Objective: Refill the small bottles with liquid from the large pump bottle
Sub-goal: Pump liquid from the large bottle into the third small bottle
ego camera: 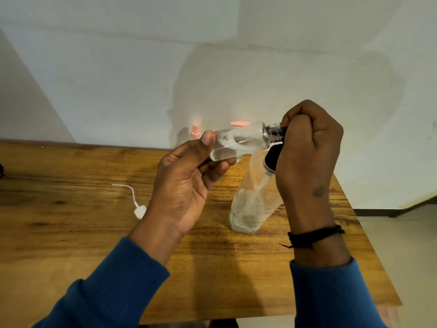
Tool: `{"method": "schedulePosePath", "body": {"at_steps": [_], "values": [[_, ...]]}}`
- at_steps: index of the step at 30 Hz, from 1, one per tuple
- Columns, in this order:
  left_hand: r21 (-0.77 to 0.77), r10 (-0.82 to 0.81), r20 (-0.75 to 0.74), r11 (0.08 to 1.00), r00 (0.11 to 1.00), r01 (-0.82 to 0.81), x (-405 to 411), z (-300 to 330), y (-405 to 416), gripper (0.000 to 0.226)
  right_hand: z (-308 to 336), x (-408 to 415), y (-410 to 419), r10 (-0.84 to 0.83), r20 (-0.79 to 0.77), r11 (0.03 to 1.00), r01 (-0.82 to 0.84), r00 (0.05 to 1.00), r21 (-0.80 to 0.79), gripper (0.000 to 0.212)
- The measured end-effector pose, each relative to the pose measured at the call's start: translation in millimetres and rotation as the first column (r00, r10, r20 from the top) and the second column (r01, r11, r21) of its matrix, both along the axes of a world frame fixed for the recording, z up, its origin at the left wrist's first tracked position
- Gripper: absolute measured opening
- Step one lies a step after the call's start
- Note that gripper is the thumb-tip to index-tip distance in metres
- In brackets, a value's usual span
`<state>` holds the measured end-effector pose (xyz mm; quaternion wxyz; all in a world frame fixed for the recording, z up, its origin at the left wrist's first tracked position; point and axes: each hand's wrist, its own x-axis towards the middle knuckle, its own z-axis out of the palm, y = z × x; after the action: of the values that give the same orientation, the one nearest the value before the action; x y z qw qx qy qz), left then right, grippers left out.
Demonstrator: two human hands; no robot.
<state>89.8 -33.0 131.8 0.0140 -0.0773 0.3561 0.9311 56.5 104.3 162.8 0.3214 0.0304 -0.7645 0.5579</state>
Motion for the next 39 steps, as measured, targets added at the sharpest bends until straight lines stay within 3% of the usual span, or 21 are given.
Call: {"method": "schedulePosePath", "body": {"at_steps": [25,39], "values": [[-0.021,-0.001,-0.006,1.000,1.000,0.001,0.3,0.7,-0.8,0.023,-2.6,1.4,-4.2,0.031,0.003,0.996,-0.031,1.000,-0.085,0.022],[-0.006,-0.014,-0.008,1.000,1.000,0.014,1.5,1.3,-0.9,0.026,1.5,1.4,-0.9,0.018,-0.002,0.999,-0.018,1.000,-0.032,0.023]]}}
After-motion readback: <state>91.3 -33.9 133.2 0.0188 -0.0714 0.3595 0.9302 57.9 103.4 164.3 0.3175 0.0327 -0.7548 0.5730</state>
